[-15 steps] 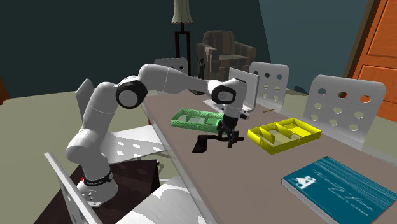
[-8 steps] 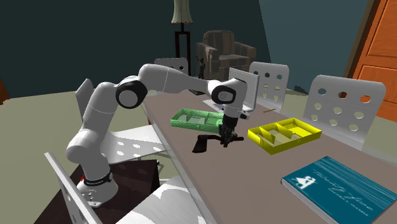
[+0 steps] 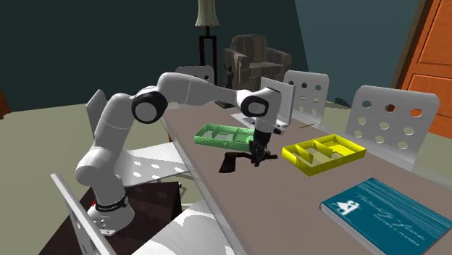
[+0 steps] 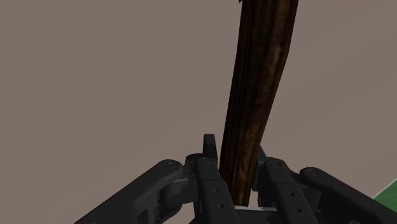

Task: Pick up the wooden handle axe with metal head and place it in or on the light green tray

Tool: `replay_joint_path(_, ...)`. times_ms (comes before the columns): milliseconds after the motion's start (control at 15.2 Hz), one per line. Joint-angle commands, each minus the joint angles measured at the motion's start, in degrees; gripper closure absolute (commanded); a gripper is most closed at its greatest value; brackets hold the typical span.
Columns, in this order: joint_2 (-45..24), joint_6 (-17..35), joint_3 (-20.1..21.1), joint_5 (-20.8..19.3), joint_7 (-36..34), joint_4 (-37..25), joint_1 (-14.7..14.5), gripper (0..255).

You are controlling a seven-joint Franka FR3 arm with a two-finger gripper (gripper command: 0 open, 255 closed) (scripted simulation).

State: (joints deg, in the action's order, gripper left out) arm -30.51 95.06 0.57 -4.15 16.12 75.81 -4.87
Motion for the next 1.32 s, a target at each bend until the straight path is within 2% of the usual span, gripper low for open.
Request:
replay_joint_path(0,0.13,-1.31,-0.02,0.01,0.12,-1.19,0.02,255)
replay_joint_path(726,-0.25,-9.99,-0.04,0.03,0.65,-10.27,-0.11,255)
replay_joint_path(1254,-2.47,-17.59,-0.11,-0.02,1.13,-20.11,-0.25,255)
